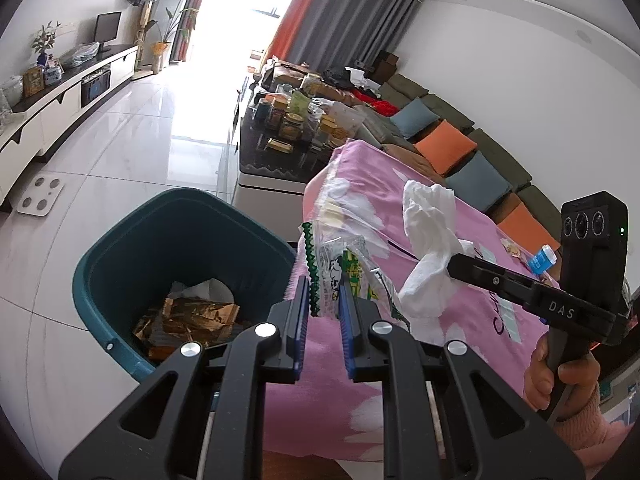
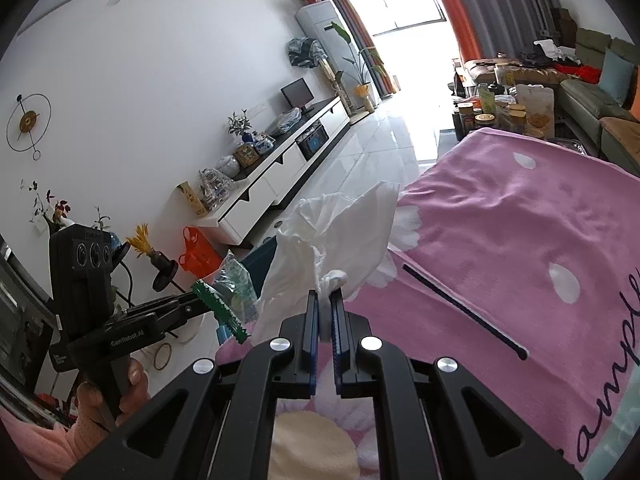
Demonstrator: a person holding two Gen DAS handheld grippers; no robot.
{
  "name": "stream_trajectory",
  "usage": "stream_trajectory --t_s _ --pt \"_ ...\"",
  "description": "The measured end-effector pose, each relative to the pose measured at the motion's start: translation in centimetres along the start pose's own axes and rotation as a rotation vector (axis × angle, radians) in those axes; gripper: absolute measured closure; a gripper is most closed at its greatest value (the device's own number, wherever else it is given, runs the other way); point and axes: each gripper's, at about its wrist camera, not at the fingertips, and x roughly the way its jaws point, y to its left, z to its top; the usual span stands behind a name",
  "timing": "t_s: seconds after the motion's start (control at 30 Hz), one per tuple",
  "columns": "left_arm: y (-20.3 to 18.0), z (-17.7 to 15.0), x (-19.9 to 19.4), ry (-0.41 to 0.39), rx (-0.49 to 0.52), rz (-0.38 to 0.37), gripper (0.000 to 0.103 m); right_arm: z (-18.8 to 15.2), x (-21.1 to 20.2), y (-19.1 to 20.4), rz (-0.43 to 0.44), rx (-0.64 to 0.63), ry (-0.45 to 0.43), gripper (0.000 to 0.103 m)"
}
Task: Collect trash
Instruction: 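Lift snack bag and tissue and carry both toward the teal bin, then hold snack bag and tissue over the teal bin with both tools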
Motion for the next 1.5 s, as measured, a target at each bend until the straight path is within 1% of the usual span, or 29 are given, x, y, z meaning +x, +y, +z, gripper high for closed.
stream_trajectory --t_s 0.73,1.5 --pt "2.3 -0.3 -1.4 -0.029 -0.055 0.06 0.088 1.0 2.8 2.4 0.031 -0.065 0.042 0.098" --pt "2.6 -0.3 -2.3 -0.044 -0.082 0.109 0.088 1.8 5.3 4.0 0.043 -0.104 0.077 0.098"
